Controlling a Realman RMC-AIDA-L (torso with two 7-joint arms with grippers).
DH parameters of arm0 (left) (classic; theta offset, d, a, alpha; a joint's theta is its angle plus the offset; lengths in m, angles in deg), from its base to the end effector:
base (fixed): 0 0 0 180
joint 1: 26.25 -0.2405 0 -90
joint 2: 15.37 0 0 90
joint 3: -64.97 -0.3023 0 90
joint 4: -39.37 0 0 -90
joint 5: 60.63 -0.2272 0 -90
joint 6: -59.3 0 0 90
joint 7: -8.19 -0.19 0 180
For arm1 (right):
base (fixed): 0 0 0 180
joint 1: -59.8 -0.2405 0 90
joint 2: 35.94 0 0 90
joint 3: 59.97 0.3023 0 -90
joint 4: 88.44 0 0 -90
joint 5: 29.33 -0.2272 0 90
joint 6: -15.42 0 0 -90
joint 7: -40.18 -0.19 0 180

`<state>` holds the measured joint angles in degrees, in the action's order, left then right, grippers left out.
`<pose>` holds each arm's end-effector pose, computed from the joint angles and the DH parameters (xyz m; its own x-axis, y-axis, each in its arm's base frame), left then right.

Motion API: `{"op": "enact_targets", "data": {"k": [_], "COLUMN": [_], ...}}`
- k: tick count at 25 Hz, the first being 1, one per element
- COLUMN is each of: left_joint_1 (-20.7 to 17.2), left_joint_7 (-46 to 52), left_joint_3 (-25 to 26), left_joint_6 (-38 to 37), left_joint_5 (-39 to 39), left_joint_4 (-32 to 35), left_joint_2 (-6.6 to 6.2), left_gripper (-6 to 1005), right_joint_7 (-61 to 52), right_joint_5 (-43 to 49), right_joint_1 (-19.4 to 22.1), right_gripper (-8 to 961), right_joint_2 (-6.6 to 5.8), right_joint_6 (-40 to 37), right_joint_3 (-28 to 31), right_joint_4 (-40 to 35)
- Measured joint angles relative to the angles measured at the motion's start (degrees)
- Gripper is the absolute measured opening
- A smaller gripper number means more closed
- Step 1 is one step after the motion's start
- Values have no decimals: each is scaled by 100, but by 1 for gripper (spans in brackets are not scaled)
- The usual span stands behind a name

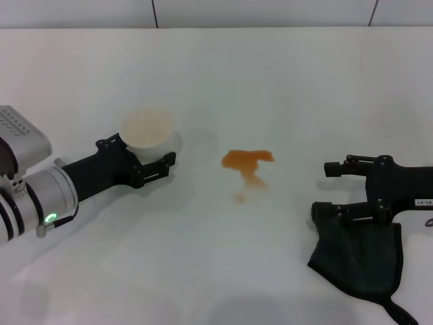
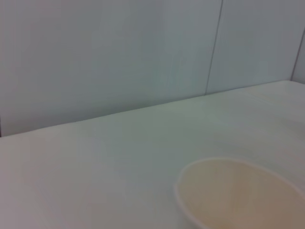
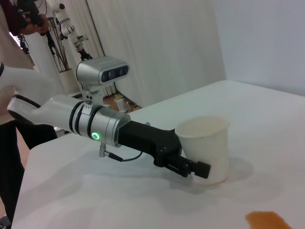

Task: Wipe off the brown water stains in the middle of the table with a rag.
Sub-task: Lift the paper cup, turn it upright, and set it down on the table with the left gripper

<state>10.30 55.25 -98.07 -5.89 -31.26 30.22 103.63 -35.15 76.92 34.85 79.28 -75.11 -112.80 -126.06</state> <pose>-0.3491 0.3957 -0.1263 0.7905 0.3368 0.5115 0.5740 -0.6989 -0.4268 0.3086 0.3491 -0.0575 0.8407 -0.2989 -0.4516 -0.3831 -0.9176 -0.1058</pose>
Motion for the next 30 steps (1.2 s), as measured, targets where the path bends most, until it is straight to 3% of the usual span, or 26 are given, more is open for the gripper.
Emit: {"op": "enact_targets", "data": {"k": [10,30], "left_joint_1": [114,47], "left_joint_7": [460,910], "left_joint_3": [0,0], "left_joint_6": [-52,-957], "left_joint_5": [-366,-491], "left_joint_4": [-155,-838], "left_joint_2": [-7,18], "left_gripper": [895,895], "right_joint_7": [0,8], "right_joint_5": [-10,-62], "right_joint_1": [-5,-2], "right_gripper": [836,834], "right_joint_2": [-16,-27], "right_joint_6": [20,64], "right_joint_3": [0,9], "right_joint_4": [0,1]}}
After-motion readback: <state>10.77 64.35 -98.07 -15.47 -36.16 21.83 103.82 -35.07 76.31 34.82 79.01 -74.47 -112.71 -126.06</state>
